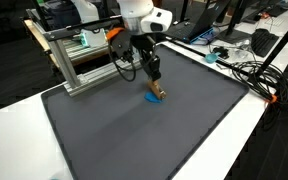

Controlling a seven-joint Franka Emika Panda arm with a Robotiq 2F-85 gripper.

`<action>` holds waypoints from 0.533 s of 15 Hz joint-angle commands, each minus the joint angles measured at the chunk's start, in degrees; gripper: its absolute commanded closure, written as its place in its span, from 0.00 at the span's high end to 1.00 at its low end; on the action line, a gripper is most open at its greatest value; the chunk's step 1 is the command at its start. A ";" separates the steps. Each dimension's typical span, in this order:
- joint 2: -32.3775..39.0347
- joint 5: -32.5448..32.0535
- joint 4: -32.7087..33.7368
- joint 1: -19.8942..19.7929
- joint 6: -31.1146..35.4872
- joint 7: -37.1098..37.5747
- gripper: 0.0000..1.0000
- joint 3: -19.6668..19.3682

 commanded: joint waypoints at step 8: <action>-8.77 -0.61 -0.53 1.62 -2.87 6.35 0.23 0.21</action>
